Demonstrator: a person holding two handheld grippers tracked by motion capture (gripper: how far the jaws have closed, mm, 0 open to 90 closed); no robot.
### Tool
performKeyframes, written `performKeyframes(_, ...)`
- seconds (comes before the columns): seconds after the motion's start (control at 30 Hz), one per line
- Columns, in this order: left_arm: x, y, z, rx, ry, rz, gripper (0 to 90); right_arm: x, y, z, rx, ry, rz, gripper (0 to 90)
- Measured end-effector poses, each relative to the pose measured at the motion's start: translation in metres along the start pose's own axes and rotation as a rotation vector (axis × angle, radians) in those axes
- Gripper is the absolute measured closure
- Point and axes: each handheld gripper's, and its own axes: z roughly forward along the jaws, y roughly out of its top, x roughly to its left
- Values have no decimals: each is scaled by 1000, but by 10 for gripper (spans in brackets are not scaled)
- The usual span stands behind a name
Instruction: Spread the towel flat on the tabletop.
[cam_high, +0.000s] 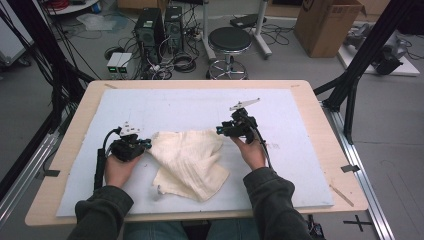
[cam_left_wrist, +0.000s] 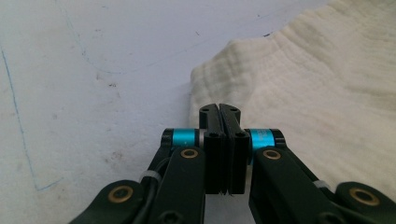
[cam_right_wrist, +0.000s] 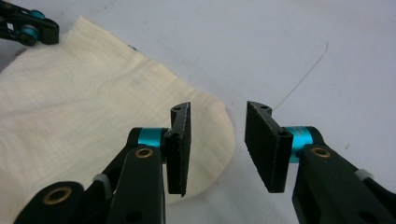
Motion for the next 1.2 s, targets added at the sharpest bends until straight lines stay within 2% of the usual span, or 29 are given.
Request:
performKeyframes(0.1, 0, 0, 0, -1, -4, -2, 880, 1, -3, 6, 51, -9, -7, 604)
performKeyframes(0.2, 0, 0, 1, -4, -6, -5, 880, 3, -10, 17, 51, -21, -14, 604)
performKeyframes(0.3, 1, 0, 2, -9, -11, -10, 880, 2, -17, 31, 95, -21, -5, 613)
performKeyframes(0.4, 1, 0, 3, -16, -20, -19, 880, 1, -22, 33, 80, -32, -2, 697)
performKeyframes(0.47, 1, 0, 4, -29, -28, -28, 880, -2, -22, 31, 88, -20, -20, 831)
performKeyframes(0.5, 1, 1, 4, -41, -33, -42, 880, -2, -22, 31, 91, -12, -21, 838)
performKeyframes(0.57, 1, 2, 4, -66, -47, -64, 880, -1, -21, 28, 95, -16, -53, 853)
performKeyframes(0.63, 1, 4, 4, -94, -53, -86, 880, -1, -20, 22, 74, -23, -64, 856)
performKeyframes(0.7, 3, 6, 6, -113, -59, -111, 880, -3, -17, 14, 38, -41, -74, 857)
performKeyframes(0.8, 6, 12, 12, -128, -67, -147, 881, -10, -13, 1, 13, -78, -69, 858)
performKeyframes(0.93, 5, 29, 23, -138, -78, -148, 880, -22, 0, -12, 5, -122, -74, 858)
performKeyframes(0.97, 4, 33, 26, -141, -78, -153, 880, -25, 3, -15, -11, -142, -85, 858)
performKeyframes(1.07, 4, 46, 37, -141, -72, -153, 880, -36, 10, -16, -4, -182, -70, 858)
performKeyframes(1.17, 4, 60, 50, -154, -46, -145, 868, -48, 15, -11, -4, -230, -51, 856)
performKeyframes(1.2, 4, 64, 53, -149, -24, -139, 835, -52, 16, -9, 7, -253, -45, 847)
